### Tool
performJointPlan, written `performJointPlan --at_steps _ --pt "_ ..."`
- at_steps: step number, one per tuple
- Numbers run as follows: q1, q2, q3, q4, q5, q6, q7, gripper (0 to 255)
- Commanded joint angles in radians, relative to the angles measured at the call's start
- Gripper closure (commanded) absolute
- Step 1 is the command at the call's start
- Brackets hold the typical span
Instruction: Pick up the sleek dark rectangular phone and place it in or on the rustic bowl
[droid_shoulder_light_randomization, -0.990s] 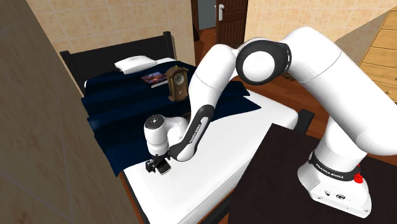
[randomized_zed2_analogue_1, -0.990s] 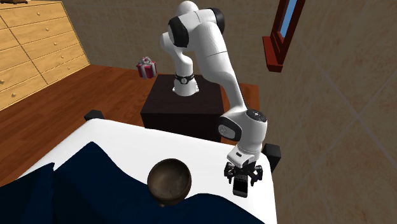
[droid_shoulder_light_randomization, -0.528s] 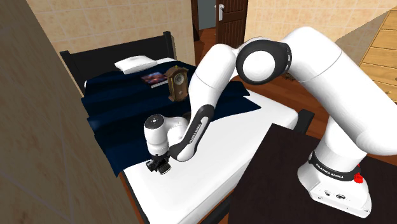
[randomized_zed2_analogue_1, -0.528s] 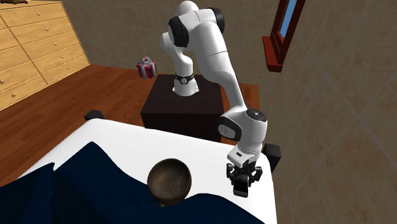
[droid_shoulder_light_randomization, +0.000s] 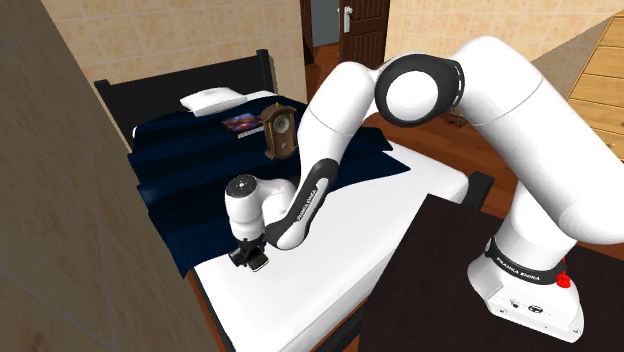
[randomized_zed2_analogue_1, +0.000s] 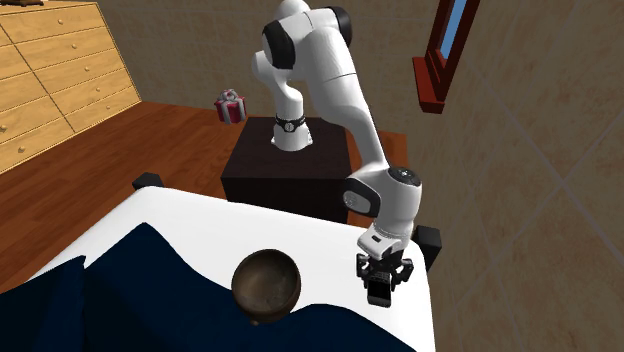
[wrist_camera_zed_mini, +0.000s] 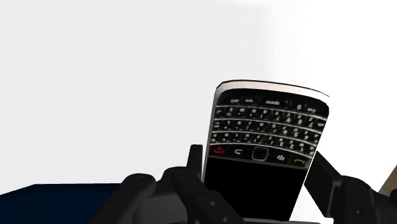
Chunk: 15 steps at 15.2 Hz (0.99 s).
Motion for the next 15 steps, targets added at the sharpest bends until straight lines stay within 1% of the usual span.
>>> performJointPlan --at_steps 1,15 --pt "-0.006 -0.023 0.010 -0.011 0.007 -0.013 -0.007 255" --pt "-0.058 -0.179 0.080 -0.077 0.067 -0.109 -0.064 255"
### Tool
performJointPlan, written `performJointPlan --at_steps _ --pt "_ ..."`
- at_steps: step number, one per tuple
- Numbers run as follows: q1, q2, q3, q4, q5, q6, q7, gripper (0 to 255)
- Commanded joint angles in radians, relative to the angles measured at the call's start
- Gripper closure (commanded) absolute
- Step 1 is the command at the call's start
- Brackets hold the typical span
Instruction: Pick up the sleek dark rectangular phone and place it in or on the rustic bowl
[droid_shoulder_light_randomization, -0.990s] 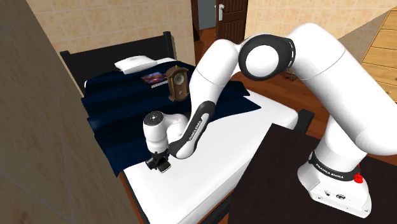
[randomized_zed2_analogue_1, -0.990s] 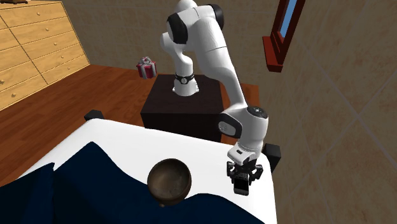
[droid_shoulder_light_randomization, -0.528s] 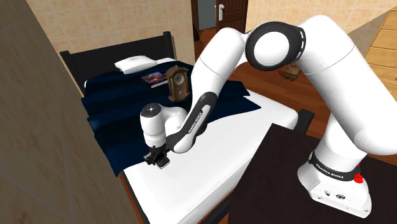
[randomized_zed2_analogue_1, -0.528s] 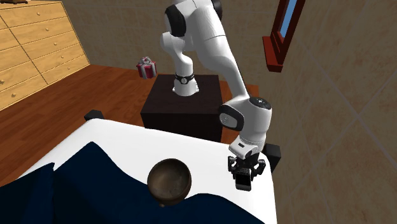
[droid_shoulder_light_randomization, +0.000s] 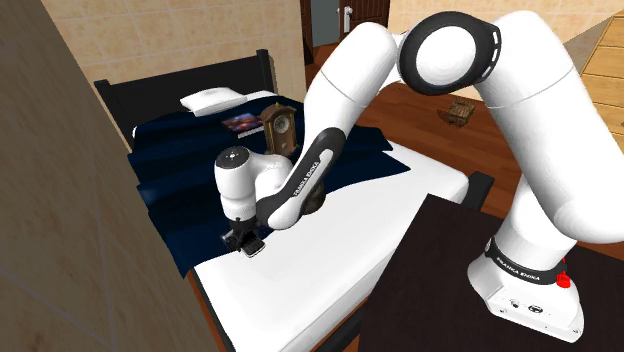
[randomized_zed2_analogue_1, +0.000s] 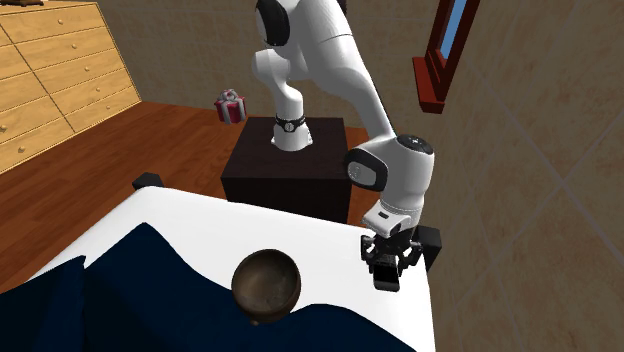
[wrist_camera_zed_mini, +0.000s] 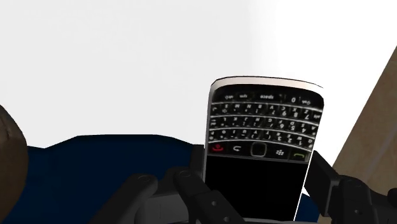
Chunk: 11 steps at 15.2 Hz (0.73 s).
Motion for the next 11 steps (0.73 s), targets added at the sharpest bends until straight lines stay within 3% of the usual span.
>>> performJointPlan --at_steps 1,11 --pt "-0.010 -0.022 0.011 -0.006 0.011 -0.016 -0.012 255" --pt "-0.044 -0.121 0.060 -0.025 0.067 -0.096 -0.060 255"
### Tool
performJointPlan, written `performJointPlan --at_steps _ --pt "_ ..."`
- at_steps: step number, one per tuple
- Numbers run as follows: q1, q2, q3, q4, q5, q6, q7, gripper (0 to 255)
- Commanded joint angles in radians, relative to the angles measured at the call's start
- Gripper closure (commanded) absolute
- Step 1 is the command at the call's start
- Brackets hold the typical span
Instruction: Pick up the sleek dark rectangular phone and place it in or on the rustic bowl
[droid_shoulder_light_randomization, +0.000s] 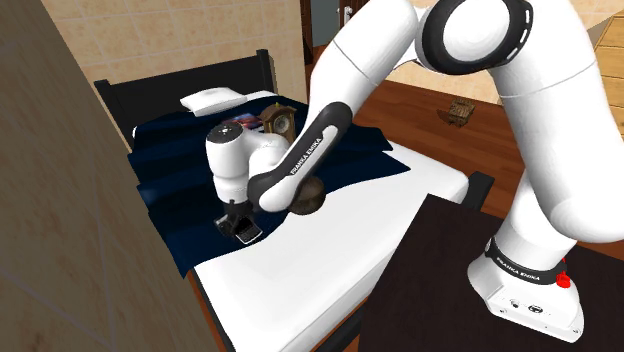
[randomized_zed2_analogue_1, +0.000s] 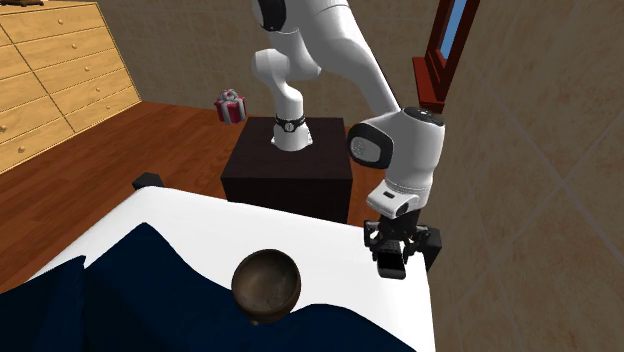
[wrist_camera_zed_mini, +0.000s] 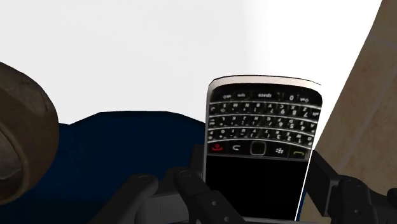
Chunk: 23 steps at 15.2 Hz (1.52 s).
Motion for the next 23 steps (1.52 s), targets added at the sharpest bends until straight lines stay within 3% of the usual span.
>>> performJointPlan --at_steps 1,3,13,23 --pt "-0.008 -0.021 0.010 -0.002 0.013 -0.018 -0.012 255" --pt "-0.014 -0.037 0.018 -0.003 0.024 -0.033 -0.021 255" --pt "-0.236 -0.137 0.021 -0.169 0.080 0.069 -0.244 255" --pt "-0.459 -0.167 0.026 -0.218 0.157 0.113 -0.514 255"
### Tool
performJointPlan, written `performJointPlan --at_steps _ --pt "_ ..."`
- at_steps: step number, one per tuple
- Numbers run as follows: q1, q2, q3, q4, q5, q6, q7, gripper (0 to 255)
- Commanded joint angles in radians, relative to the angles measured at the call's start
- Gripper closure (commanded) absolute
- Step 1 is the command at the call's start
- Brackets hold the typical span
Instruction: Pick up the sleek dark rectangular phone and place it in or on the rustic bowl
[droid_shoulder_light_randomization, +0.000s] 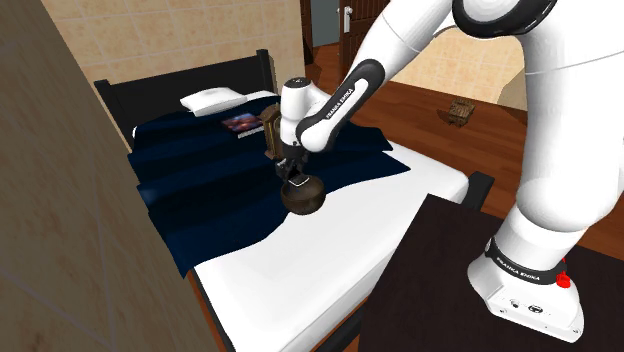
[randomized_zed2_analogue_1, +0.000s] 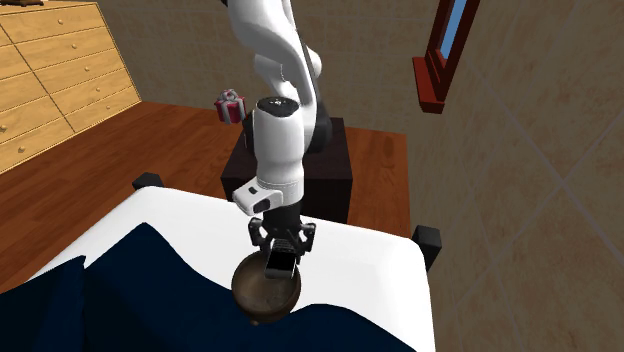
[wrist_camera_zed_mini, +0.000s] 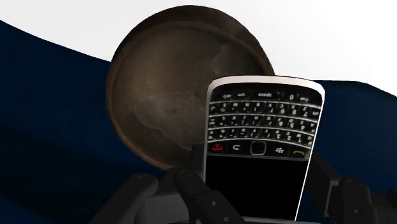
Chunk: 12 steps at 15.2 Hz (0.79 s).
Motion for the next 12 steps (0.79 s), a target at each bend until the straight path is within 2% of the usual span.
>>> performJointPlan --at_steps 1,3,12 --pt "-0.046 -0.002 0.003 -0.001 0.018 0.003 -0.060 255" --pt "-0.081 0.001 0.004 0.004 0.030 0.003 -0.105 255" --pt "-0.041 0.096 -0.050 0.013 -0.033 0.088 -0.056 255"
